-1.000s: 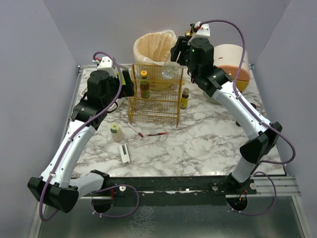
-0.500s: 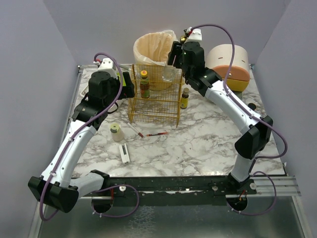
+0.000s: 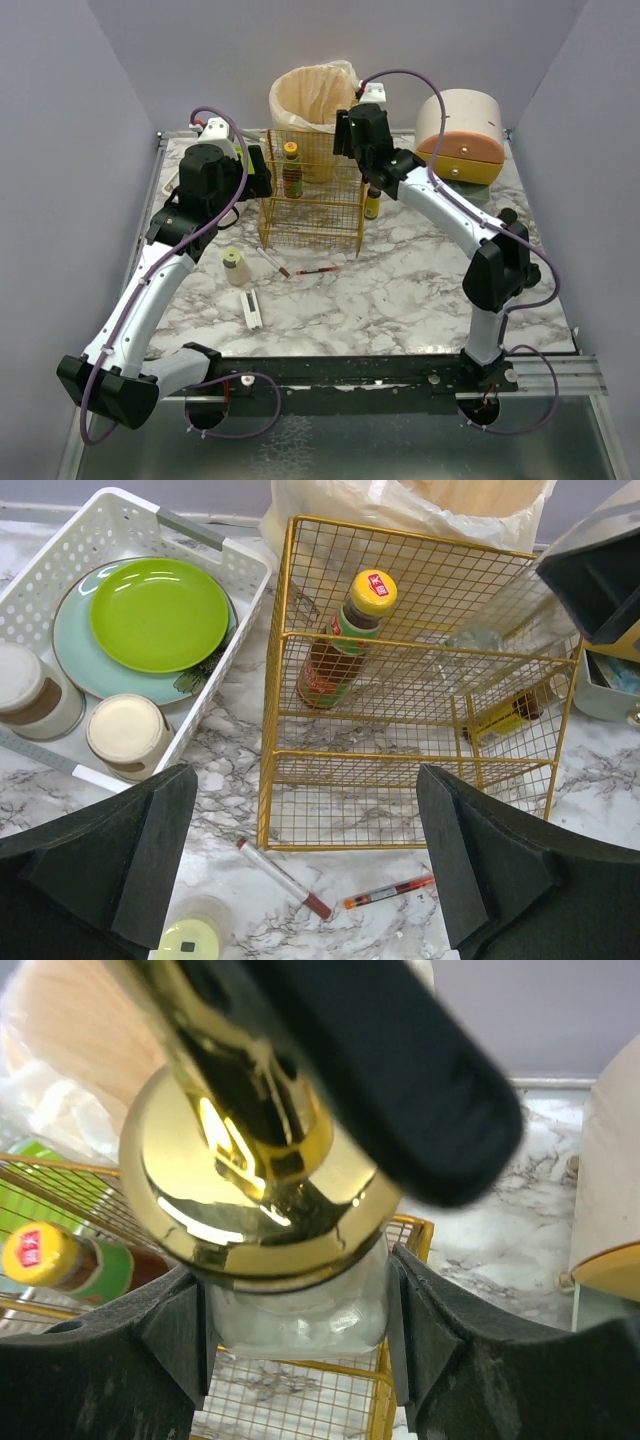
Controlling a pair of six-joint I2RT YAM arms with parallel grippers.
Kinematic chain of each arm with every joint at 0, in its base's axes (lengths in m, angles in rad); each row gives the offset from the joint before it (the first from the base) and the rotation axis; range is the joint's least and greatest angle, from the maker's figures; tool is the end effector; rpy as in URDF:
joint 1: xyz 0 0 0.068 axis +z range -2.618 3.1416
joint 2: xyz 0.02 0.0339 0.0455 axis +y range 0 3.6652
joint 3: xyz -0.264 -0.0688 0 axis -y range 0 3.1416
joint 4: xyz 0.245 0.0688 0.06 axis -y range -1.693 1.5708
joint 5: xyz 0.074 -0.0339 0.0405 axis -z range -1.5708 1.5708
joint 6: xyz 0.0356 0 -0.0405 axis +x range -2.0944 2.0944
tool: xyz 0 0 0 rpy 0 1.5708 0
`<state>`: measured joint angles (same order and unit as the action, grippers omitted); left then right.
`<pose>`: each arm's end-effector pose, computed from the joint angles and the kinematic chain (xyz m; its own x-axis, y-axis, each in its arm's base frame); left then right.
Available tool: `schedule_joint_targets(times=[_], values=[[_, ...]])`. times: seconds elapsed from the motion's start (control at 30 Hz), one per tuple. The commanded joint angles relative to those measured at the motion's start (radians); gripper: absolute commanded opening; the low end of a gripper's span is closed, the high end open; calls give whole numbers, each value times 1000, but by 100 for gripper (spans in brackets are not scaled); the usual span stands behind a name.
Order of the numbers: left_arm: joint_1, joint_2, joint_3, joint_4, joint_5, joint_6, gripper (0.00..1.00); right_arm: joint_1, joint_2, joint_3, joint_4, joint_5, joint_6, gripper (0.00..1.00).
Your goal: Clear the kitchen counter
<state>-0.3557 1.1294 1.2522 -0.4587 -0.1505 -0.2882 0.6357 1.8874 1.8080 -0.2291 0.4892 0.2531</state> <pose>0.2326 -0.0807 0.4058 -0.3564 -0.1674 -0.9192 0.1151 0.9685 -0.2210 0.3733 0.2547 0.3727 -0.2776 0.0699 -0.9582 -0.0974 0.9902 0.1004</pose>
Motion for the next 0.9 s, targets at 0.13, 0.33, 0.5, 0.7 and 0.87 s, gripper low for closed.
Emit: schedule_joint_targets(times=[0.13, 0.33, 0.5, 0.7, 0.87], values=[[4, -6, -10, -16, -14, 11, 99, 7, 32, -18, 85, 39, 6, 1], [4, -6, -13, -19, -15, 10, 99, 7, 66, -25, 70, 38, 6, 1], [4, -3, -17, -20, -12, 8, 99, 7, 84, -43, 64, 36, 2, 5], [4, 1, -22, -18, -11, 4, 99, 7, 87, -66, 55, 27, 10, 26], [5, -5, -29, -19, -12, 4, 99, 7, 80, -69, 40, 17, 24, 48]])
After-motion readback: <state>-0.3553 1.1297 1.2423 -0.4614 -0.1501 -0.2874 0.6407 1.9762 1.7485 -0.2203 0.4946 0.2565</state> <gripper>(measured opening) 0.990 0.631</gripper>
